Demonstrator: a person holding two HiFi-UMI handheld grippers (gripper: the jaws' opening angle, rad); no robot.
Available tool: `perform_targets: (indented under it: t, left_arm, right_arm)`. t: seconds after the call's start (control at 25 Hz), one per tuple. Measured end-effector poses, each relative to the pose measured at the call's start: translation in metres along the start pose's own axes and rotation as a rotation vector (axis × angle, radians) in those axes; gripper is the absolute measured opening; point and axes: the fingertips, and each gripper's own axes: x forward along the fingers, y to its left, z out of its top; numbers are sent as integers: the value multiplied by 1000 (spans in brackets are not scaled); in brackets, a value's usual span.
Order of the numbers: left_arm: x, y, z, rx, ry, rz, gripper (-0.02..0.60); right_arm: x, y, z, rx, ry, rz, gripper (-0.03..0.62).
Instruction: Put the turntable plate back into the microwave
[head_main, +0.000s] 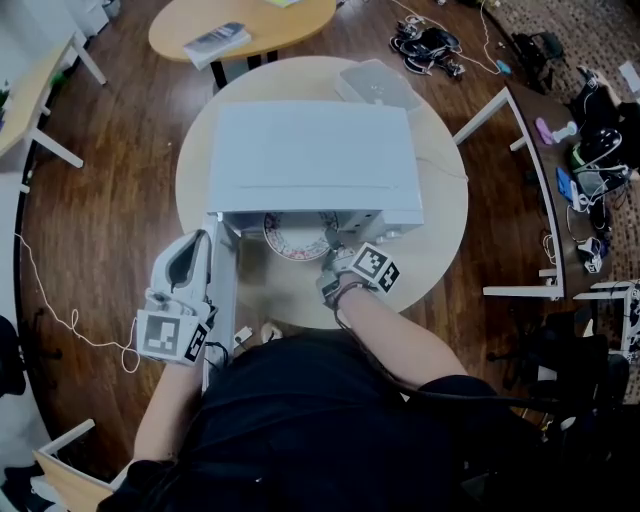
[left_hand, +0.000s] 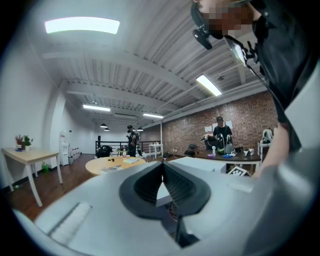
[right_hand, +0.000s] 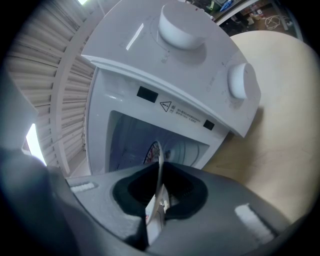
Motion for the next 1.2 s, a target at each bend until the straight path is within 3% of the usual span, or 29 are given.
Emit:
perform_targets:
  t: [1.2]
  left_arm:
    - [32,-7,-19,-16,52,-24,5]
  right_arm:
    - [31,-3,6,7,-5,-39,18]
